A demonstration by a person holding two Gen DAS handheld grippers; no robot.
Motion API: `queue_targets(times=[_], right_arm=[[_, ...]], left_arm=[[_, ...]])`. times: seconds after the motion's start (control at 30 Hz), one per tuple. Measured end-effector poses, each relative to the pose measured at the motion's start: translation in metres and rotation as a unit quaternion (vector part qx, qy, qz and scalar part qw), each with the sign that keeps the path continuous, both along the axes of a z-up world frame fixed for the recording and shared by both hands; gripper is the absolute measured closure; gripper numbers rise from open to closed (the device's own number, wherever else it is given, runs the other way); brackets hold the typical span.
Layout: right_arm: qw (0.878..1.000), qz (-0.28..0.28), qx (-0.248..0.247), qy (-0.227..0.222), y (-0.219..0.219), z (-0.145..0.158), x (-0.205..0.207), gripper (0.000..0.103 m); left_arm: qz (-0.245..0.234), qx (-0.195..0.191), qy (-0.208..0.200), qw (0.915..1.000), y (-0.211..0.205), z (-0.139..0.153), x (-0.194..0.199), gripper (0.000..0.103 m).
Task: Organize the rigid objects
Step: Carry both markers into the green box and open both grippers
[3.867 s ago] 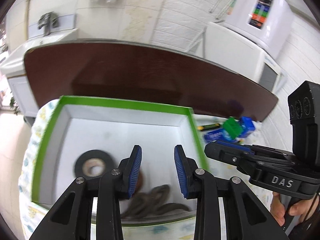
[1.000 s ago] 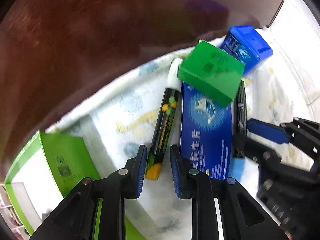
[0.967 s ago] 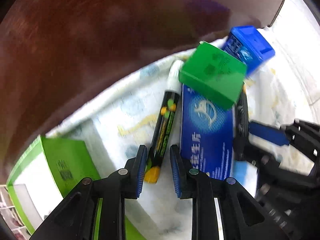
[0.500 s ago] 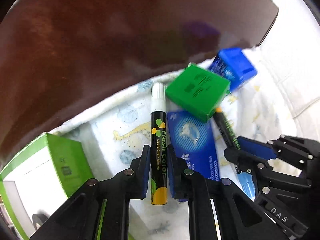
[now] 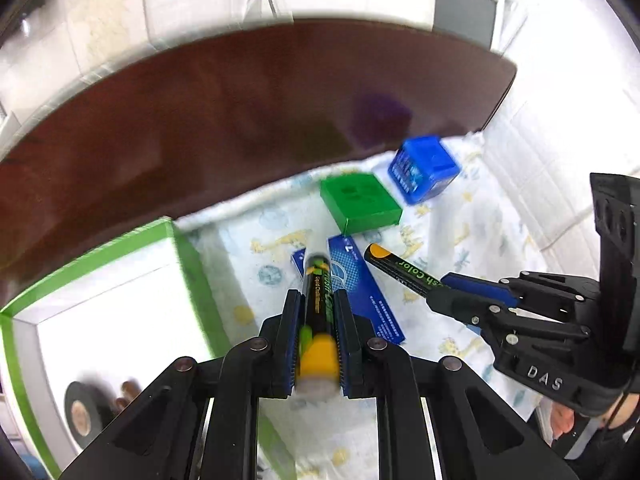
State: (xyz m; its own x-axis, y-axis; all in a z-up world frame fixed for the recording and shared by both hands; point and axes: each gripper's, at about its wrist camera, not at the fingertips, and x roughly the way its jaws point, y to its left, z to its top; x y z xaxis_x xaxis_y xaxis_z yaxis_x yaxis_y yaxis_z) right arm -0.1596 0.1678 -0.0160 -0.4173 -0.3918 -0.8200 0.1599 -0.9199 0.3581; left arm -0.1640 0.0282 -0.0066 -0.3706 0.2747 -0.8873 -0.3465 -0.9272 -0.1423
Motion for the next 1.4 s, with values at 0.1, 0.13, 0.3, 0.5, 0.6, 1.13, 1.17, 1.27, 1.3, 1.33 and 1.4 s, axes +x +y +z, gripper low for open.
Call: queue_targets(times=[0.1, 0.13, 0.3, 0.5, 0.6, 1.13, 1.17, 1.27, 1.3, 1.33, 1.4], right_arm=[[1.000, 0.003, -0.012, 0.025, -0.002, 0.019, 0.013, 0.088], [0.999, 0.006, -0.018, 0.033, -0.003, 0.028, 0.016, 0.088], [0.997, 0.034, -0.039, 0.055, -0.045, 0.031, 0.007, 0.088], [0.992, 0.086, -0.063, 0.067, -0.096, 0.046, 0.013, 0.088], [0.989, 0.112, -0.066, 0.067, -0.130, 0.044, 0.011, 0.088], [0.992, 0.126, 0.013, 0.022, -0.211, -0.001, 0.001, 0.087], [0.992, 0.124, 0.015, 0.022, -0.210, 0.000, 0.001, 0.086], [0.992, 0.120, 0.019, 0.028, -0.208, 0.005, 0.002, 0.085], [0.992, 0.119, 0.021, 0.030, -0.208, 0.007, 0.003, 0.085], [0.992, 0.118, 0.021, 0.031, -0.208, 0.007, 0.004, 0.085], [0.992, 0.119, 0.020, 0.032, -0.207, 0.010, 0.005, 0.085]], left_arm=[[0.012, 0.012, 0.026, 0.9995, -0.010, 0.022, 0.012, 0.088], [0.020, 0.023, 0.031, 0.9991, -0.017, 0.029, 0.015, 0.088], [0.054, 0.047, 0.059, 0.9957, -0.055, 0.053, 0.031, 0.088], [0.102, 0.046, 0.084, 0.9902, -0.107, 0.071, 0.053, 0.088], [0.125, 0.032, 0.073, 0.9889, -0.134, 0.068, 0.062, 0.088], [0.163, 0.009, 0.016, 0.9864, -0.162, 0.001, 0.045, 0.088], [0.165, 0.000, 0.020, 0.9861, -0.162, 0.001, 0.046, 0.088], [0.168, -0.012, 0.027, 0.9853, -0.164, 0.000, 0.047, 0.088], [0.170, -0.014, 0.028, 0.9849, -0.165, 0.000, 0.047, 0.088], [0.173, -0.016, 0.030, 0.9843, -0.166, 0.001, 0.048, 0.088], [0.175, -0.020, 0.033, 0.9839, -0.167, 0.003, 0.048, 0.088]])
